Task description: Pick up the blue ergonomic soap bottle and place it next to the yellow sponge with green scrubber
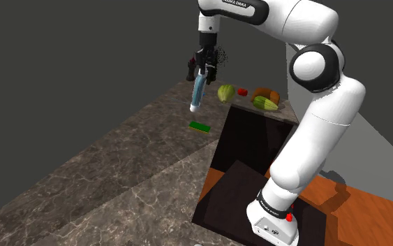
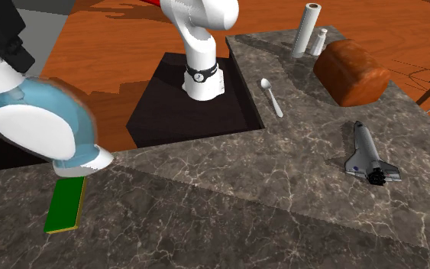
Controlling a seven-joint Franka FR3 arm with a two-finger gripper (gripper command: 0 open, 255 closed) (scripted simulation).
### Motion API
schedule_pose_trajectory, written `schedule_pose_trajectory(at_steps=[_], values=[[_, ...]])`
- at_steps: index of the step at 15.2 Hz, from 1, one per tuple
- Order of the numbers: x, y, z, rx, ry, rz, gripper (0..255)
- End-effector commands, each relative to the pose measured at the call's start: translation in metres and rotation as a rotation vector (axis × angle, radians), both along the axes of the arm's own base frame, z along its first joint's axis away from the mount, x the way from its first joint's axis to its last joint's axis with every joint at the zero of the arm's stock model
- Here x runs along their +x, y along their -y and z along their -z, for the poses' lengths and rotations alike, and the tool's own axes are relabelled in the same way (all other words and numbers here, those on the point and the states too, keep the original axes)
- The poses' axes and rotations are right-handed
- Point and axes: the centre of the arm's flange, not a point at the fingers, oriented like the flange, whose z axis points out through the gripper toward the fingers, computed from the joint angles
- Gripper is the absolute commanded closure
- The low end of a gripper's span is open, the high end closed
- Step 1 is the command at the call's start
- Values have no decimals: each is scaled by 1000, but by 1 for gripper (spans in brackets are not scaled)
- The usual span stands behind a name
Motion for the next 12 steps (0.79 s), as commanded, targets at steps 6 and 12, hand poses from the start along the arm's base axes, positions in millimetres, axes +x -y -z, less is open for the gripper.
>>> schedule_pose_trajectory(at_steps=[6,12], values=[[0,-1,36,0,1,0,255],[0,-1,68,0,1,0,255]])
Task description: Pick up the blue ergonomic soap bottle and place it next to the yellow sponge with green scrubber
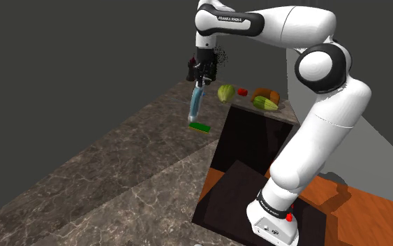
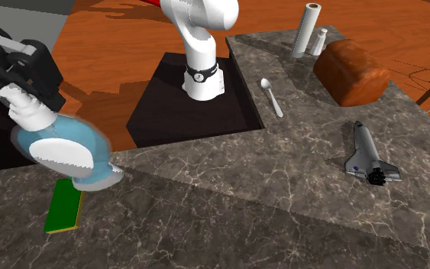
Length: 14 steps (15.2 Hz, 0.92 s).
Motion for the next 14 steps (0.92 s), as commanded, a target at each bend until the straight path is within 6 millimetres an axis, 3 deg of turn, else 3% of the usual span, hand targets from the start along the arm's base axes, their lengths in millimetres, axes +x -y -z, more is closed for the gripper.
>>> schedule_pose_trajectory(at_steps=[1,14], values=[[-1,-1,10,0,1,0,255],[-1,-1,79,0,1,0,255]])
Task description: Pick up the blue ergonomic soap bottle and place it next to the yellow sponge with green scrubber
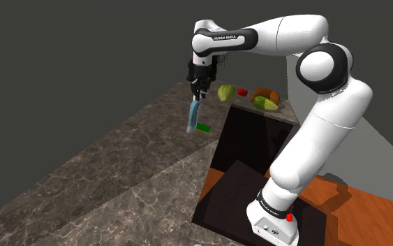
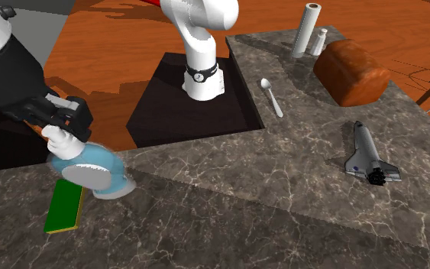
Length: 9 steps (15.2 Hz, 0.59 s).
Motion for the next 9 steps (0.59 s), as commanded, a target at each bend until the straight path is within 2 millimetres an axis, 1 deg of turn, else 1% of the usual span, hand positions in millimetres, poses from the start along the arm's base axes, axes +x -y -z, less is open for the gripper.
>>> schedule_pose_trajectory(at_steps=[1,9], values=[[0,0,10,0,1,0,255],[0,0,52,0,1,0,255]])
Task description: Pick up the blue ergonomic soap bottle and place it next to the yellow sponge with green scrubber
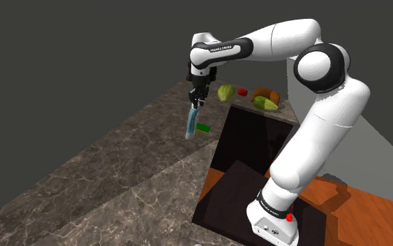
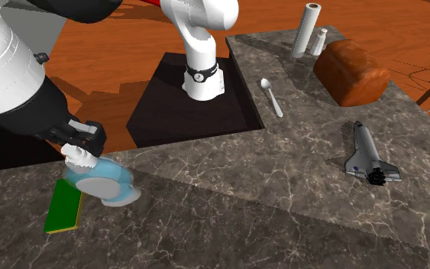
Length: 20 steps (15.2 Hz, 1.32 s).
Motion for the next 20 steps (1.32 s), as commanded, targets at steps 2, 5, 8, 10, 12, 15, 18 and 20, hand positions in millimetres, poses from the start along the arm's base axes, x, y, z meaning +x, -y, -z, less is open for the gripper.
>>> schedule_pose_trajectory(at_steps=[2,5,8,10,12,15,18,20], values=[[0,1,15,0,1,0,255],[0,1,29,0,1,0,255],[0,1,29,0,1,0,255],[0,1,29,0,1,0,255],[0,1,29,0,1,0,255],[2,2,29,0,1,0,0],[0,1,29,0,1,0,0],[4,-1,3,0,1,0,0]])
